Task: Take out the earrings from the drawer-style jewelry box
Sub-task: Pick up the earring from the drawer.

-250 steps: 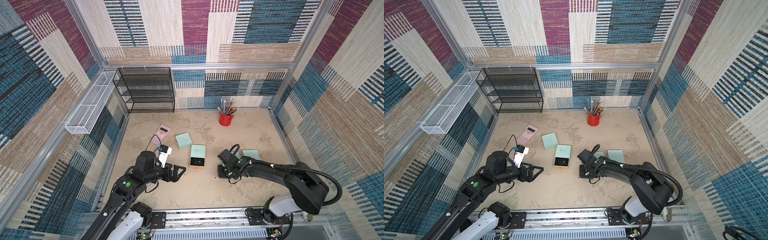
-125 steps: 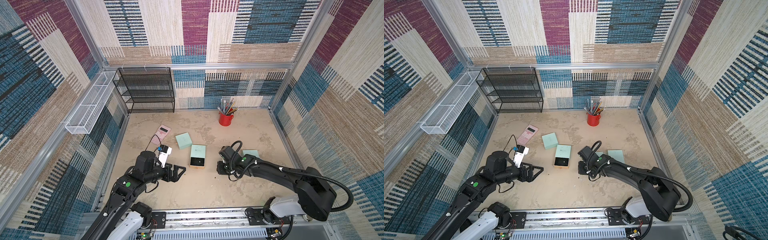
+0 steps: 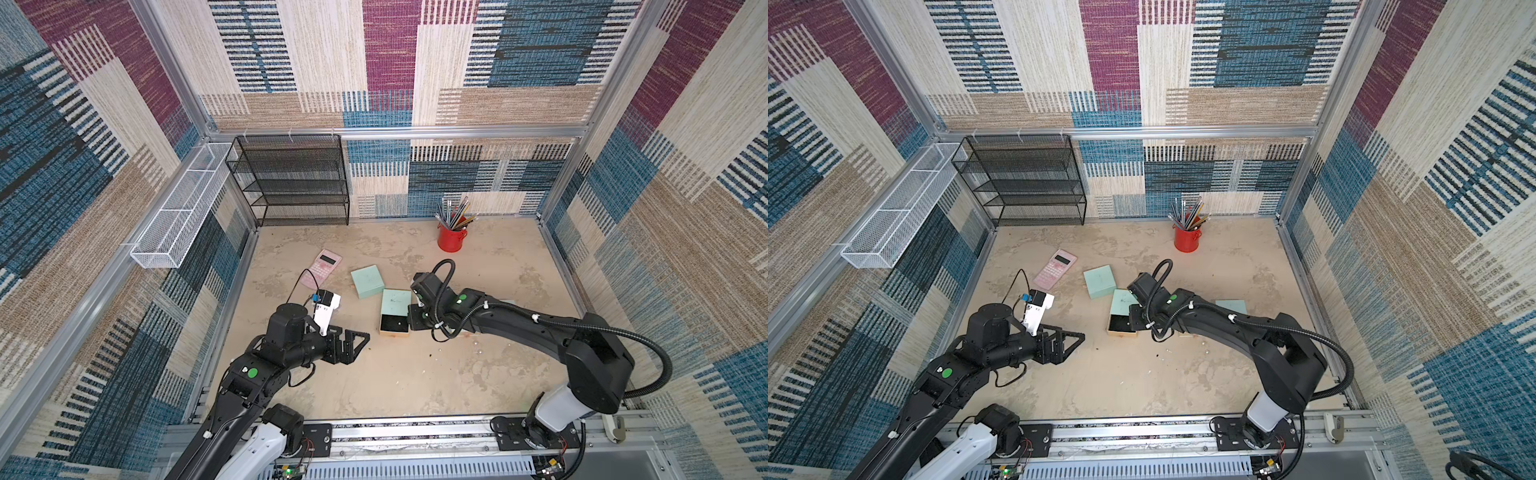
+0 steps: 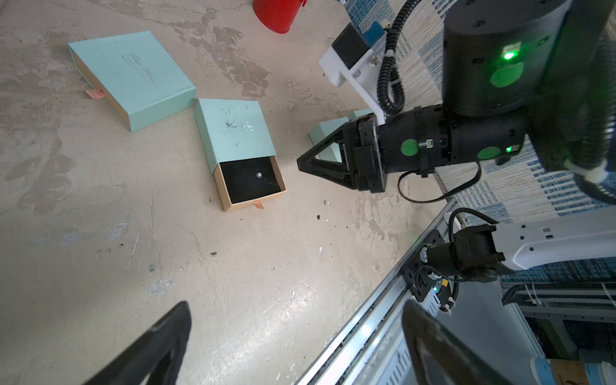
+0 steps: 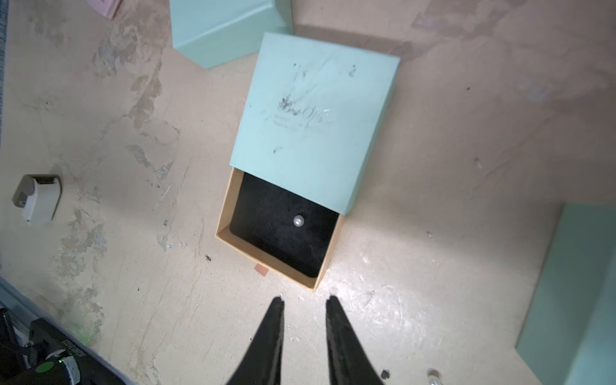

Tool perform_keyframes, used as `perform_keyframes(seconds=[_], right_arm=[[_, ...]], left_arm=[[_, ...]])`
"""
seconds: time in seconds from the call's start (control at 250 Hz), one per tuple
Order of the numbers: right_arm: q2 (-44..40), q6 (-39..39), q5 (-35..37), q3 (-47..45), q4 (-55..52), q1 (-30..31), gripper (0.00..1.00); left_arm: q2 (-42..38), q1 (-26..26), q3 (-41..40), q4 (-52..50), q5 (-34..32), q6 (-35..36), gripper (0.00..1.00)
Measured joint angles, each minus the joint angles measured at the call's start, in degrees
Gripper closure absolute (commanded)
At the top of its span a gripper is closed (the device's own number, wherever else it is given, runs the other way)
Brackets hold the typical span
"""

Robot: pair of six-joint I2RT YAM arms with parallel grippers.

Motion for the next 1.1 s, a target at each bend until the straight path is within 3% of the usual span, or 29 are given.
perform_keyframes(seconds=[0.556, 1.1], right_arm=[[12.26, -0.92, 0.76, 8.09, -0.68, 1.27, 0.75], [15.63, -1.09, 1.25, 8.72, -1.20, 1.29, 0.77]], left_arm=[[-1.01, 0.24, -0.20, 0.00, -0.92, 0.02, 0.01], [-1.31, 0.24, -0.20, 0.00, -0.87, 0.02, 0.01]])
